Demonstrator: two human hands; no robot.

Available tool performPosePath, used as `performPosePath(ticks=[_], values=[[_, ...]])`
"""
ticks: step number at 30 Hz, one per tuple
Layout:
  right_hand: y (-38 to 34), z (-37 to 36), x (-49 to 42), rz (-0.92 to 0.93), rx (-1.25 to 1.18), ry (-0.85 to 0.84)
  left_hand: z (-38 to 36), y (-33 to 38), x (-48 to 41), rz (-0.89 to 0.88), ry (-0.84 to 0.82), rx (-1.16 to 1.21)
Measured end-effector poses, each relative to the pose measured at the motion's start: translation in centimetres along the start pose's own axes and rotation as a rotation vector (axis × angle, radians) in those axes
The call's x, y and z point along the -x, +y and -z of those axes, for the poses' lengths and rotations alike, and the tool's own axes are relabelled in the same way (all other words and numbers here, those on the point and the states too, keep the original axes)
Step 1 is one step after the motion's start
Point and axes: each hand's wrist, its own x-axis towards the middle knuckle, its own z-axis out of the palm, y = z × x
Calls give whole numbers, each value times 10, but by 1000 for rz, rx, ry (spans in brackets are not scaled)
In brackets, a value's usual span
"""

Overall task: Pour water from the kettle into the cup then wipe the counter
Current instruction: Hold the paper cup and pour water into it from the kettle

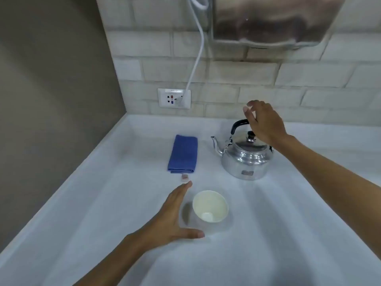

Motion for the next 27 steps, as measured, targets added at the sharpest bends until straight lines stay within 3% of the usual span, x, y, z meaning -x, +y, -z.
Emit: performPosePath(ticks=[10,22,27], values=[[19,-13,-6,-163,82,-64,-29,8,-18,83,-40,218],[14,-9,-11,-232,65,-27,-33,2,-15,165,150,213],[4,-8,-6,-169,65,-7,-33,-3,-12,170,209,200]])
